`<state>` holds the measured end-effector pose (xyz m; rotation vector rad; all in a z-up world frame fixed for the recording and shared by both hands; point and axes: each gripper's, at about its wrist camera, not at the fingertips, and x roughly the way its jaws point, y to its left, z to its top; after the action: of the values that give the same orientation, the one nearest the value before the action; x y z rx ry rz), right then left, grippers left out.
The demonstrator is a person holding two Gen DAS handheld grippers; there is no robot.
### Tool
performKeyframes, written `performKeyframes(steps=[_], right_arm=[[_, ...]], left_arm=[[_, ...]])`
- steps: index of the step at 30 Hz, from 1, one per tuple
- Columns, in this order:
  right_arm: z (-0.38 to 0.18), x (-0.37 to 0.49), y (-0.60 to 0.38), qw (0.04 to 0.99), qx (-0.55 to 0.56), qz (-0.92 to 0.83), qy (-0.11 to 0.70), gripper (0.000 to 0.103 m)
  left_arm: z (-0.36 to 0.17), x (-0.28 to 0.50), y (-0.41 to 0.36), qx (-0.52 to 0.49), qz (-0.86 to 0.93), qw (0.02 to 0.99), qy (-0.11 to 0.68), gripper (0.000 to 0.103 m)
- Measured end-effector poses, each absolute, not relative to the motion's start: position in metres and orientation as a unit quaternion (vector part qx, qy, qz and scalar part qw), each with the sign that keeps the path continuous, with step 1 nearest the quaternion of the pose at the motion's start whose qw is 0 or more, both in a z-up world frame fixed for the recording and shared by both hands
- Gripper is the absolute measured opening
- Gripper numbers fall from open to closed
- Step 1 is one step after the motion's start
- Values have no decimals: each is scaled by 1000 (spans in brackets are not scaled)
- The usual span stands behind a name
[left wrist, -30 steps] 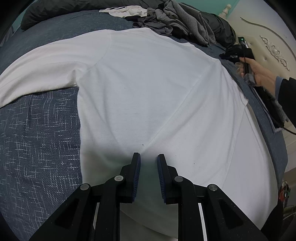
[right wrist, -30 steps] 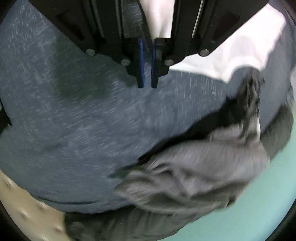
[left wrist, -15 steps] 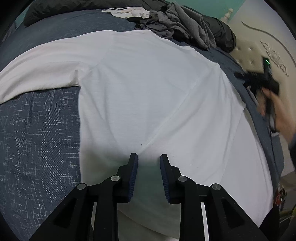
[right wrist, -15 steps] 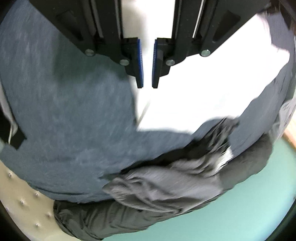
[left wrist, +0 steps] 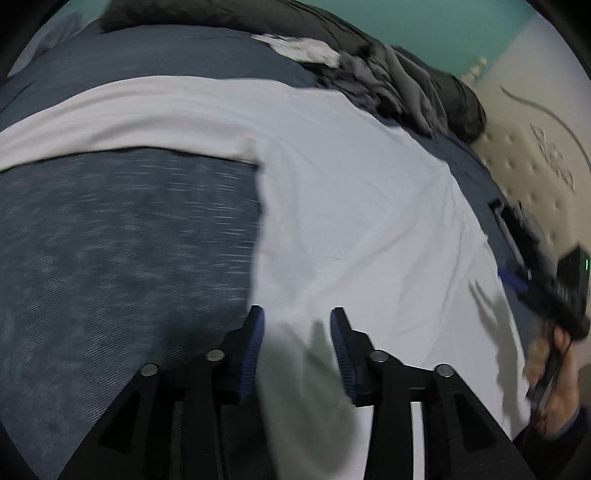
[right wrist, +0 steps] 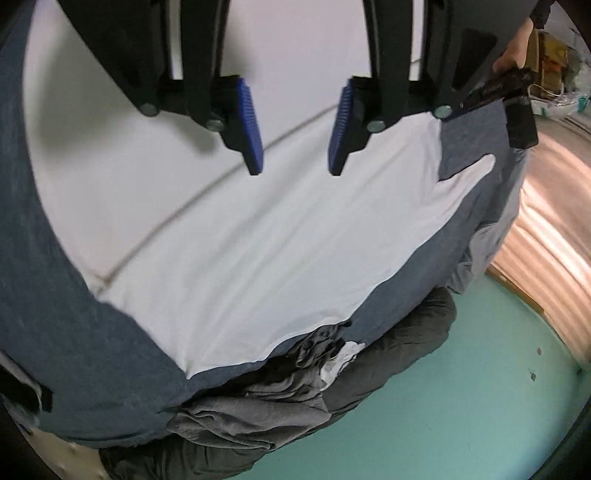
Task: Fold clothes
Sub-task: 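Open both tools and release the white shirt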
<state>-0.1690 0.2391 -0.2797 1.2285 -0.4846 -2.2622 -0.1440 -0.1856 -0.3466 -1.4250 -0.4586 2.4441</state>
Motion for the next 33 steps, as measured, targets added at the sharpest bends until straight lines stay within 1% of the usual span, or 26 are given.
performKeyframes(steps=[5,8,14,17,21,22,23,27,28,30,33], right_arm=[[-277,-146,235,275,439,-834,-190,41],[-278,-140,231,286,434,-831,-198,41],[-282,-141,223,300,432,-825,-207,41],[-283,-142,222,303,430,-825,-207,41],[-286,-148,223,300,431,-823,-214,41],[-286,-149,223,299,431,-824,-215,41],[-287,-150,223,297,431,-825,-215,41],[-296,-153,220,293,441,-821,-215,41],[-298,-154,219,291,443,-821,-212,41],[-301,-155,217,288,449,-821,-205,41],[-303,-156,215,284,452,-822,-199,41]], left_arm=[[-341,-136,-231,-495,839,96,-204,48],[-339,-138,-260,-499,830,70,-238,51],[-317,-144,-325,-488,833,10,-260,56],[-308,-147,-363,-478,833,-24,-277,64],[-299,-157,-403,-474,833,-58,-280,64],[-299,-159,-412,-472,833,-67,-283,65],[-299,-162,-423,-470,831,-76,-287,68],[-307,-172,-455,-466,825,-102,-304,71],[-310,-175,-463,-465,823,-109,-308,72],[-313,-180,-476,-461,821,-126,-311,81],[-318,-190,-490,-455,821,-147,-311,83]])
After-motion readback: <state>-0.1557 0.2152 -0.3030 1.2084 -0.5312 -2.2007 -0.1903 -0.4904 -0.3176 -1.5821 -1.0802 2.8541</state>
